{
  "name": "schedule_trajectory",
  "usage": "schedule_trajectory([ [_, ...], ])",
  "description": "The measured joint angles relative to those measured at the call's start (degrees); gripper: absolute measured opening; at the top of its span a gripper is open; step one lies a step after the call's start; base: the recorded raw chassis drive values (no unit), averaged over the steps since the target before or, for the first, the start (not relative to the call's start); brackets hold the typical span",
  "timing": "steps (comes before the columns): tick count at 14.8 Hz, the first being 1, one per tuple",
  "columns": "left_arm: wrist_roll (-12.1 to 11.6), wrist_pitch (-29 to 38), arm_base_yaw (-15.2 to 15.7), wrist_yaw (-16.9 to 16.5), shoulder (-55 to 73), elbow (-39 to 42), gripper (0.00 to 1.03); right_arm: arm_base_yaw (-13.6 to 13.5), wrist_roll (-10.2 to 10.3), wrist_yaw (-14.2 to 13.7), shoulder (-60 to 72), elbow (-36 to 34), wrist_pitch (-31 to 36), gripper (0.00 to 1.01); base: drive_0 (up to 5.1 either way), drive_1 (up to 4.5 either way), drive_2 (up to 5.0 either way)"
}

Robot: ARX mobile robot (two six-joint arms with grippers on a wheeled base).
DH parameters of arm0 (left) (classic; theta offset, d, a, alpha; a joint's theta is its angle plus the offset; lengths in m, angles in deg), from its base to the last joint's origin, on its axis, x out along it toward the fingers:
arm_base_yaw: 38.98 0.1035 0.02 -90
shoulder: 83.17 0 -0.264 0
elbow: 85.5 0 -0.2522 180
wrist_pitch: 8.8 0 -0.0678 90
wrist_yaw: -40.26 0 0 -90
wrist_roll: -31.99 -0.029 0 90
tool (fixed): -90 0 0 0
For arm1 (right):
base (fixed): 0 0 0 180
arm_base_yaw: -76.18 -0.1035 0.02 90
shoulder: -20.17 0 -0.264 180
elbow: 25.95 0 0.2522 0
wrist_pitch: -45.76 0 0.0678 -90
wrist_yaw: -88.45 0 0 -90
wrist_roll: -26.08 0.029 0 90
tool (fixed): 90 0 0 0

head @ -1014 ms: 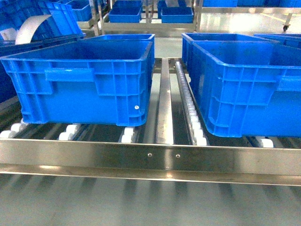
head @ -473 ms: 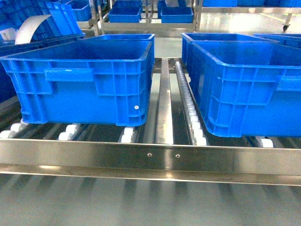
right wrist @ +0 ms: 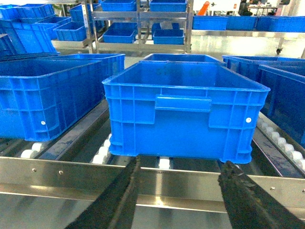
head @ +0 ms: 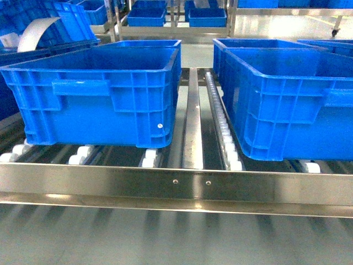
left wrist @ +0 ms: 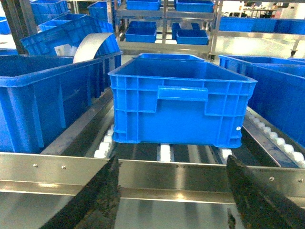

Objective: Sort blue parts and orange caps into right shelf containers

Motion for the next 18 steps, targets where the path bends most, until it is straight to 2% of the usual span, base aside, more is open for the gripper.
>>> schedule_trajectory([
  [3,-0.07,0.00,0.00,0.00,0.00,0.00,1.00,0.00,-0.02,0.00,0.00,0.00,0.00,0.86,0.0,0.00,0.0],
  [4,-0.13,0.00,0.00,-0.02,0.00,0.00,0.97,0.00,0.00,0.00,0.00,0.00,0.00,0.98,0.0,0.00,0.0],
  [18,-0.15,0.00,0.00,-0.02,0.00,0.00,0.98,0.00,0.00,0.00,0.00,0.00,0.00,0.98,0.0,0.00,0.0],
])
